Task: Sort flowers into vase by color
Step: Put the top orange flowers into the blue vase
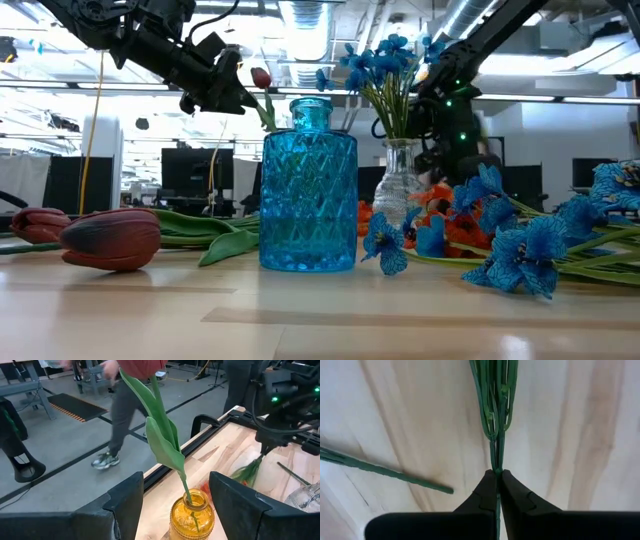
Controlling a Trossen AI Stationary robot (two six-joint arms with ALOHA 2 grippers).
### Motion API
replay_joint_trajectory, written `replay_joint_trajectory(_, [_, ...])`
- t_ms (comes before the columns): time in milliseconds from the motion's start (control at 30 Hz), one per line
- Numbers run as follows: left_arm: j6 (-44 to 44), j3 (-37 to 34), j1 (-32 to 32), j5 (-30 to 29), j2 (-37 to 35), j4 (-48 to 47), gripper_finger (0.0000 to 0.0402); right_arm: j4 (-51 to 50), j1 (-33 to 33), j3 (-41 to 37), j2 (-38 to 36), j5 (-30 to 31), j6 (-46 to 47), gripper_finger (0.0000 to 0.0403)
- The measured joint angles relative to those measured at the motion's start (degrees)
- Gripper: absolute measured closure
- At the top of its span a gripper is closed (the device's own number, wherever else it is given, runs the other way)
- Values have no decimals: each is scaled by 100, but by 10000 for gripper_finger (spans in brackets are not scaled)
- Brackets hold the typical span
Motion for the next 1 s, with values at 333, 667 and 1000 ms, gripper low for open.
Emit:
replay_joint_trajectory(333, [25, 0, 0, -3, 0, 1, 187, -64, -467, 21, -597, -3, 143, 374])
replay_joint_trajectory(667, [44, 0, 0, -3, 0, 3, 187, 767, -980, 26, -2196, -9, 162, 374])
replay_joint_trajectory(1000, [173, -2, 2, 96, 0, 363, 187, 2066, -890, 31, -3349, -42, 502, 374])
